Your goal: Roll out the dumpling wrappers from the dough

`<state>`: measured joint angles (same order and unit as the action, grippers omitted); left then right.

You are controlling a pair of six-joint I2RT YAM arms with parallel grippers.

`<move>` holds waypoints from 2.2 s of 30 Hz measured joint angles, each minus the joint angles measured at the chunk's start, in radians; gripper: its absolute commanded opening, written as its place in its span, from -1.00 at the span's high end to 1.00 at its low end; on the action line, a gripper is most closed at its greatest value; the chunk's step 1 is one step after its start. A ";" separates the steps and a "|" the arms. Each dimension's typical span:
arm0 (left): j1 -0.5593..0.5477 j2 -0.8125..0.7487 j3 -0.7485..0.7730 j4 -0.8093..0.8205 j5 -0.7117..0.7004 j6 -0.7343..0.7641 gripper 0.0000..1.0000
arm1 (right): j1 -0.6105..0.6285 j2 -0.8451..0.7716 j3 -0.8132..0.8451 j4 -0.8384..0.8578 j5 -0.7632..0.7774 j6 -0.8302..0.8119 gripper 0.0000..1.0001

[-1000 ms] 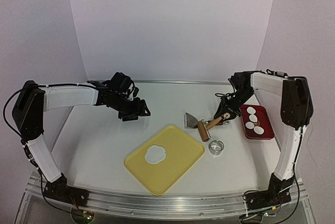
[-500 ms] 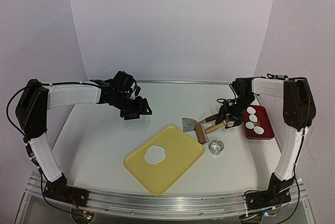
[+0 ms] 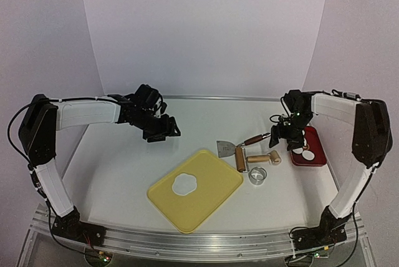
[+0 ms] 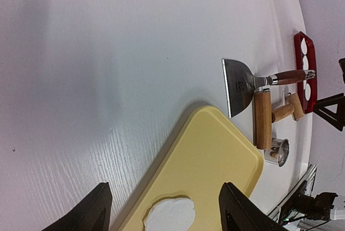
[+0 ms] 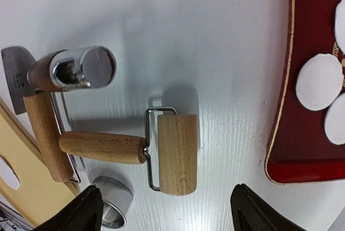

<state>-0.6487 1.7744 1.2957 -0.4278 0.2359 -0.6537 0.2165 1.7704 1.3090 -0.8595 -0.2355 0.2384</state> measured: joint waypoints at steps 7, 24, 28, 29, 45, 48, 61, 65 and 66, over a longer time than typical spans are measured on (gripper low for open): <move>0.000 0.000 0.000 0.000 -0.003 0.000 -0.38 | 0.027 -0.093 -0.120 0.006 -0.072 0.006 -0.28; 0.000 0.000 0.000 -0.001 -0.002 0.002 -0.38 | 0.171 0.006 -0.189 0.031 -0.102 0.052 0.42; 0.000 0.000 0.000 -0.001 -0.002 0.001 -0.38 | 0.183 0.024 -0.185 0.032 -0.102 0.050 0.64; 0.000 0.000 0.000 -0.001 -0.002 0.002 -0.38 | 0.184 0.026 -0.185 0.033 -0.102 0.051 0.73; -0.001 -0.098 -0.091 -0.043 0.038 0.041 -0.38 | 0.274 0.002 -0.043 -0.078 -0.011 0.099 1.00; -0.001 -0.152 -0.153 -0.037 0.073 0.060 -0.38 | 0.352 -0.004 0.052 -0.103 -0.005 0.143 1.00; 0.000 -0.210 -0.269 -0.016 0.304 0.220 -0.30 | 0.716 0.442 0.572 -0.118 -0.060 0.289 1.00; 0.006 -0.210 -0.273 -0.016 0.327 0.245 -0.30 | 0.755 0.543 0.668 -0.145 -0.088 0.298 1.00; 0.009 -0.210 -0.275 -0.016 0.335 0.251 -0.30 | 0.757 0.556 0.685 -0.153 -0.093 0.300 1.00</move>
<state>-0.6399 1.5646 1.0204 -0.4439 0.5712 -0.4028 0.9735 2.3263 1.9941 -1.0129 -0.3289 0.5385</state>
